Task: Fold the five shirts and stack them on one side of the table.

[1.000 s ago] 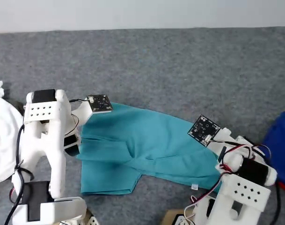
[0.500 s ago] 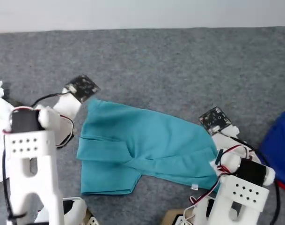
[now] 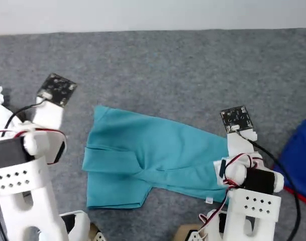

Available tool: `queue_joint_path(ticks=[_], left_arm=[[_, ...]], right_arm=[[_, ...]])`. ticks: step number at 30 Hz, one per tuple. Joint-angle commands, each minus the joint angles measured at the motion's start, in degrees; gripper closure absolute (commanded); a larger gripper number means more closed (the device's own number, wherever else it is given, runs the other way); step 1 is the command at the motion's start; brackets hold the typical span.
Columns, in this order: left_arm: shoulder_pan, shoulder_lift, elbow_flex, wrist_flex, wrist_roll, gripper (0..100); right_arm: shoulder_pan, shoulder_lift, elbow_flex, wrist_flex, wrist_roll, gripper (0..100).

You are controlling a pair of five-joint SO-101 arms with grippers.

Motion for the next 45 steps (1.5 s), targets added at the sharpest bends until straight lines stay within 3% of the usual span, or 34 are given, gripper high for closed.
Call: queue_joint_path(ticks=[1, 14, 19, 36, 39, 45], left_arm=[[-2.5, -0.7, -1.5, 0.7, 0.6, 100], [-4.7, -0.7, -1.5, 0.7, 0.6, 100], [-4.7, -0.6, 0.4, 0.7, 0.6, 100], [-4.6, -0.7, 6.0, -1.0, 0.6, 100], [-4.6, -0.7, 6.0, -1.0, 0.6, 100], [-4.6, -0.7, 6.1, -1.0, 0.6, 100]], right_arm=[[2.0, 7.4, -3.7, -3.6, -5.5, 93.4], [3.3, 42.3, -27.8, 0.7, -13.4, 94.1], [7.3, 49.5, -33.9, 0.4, -13.4, 82.1], [9.4, 67.6, -36.1, -11.6, -13.3, 79.0], [8.7, 68.6, -36.2, -11.6, -13.4, 79.8], [7.3, 68.6, -36.2, -11.5, -13.4, 94.9]])
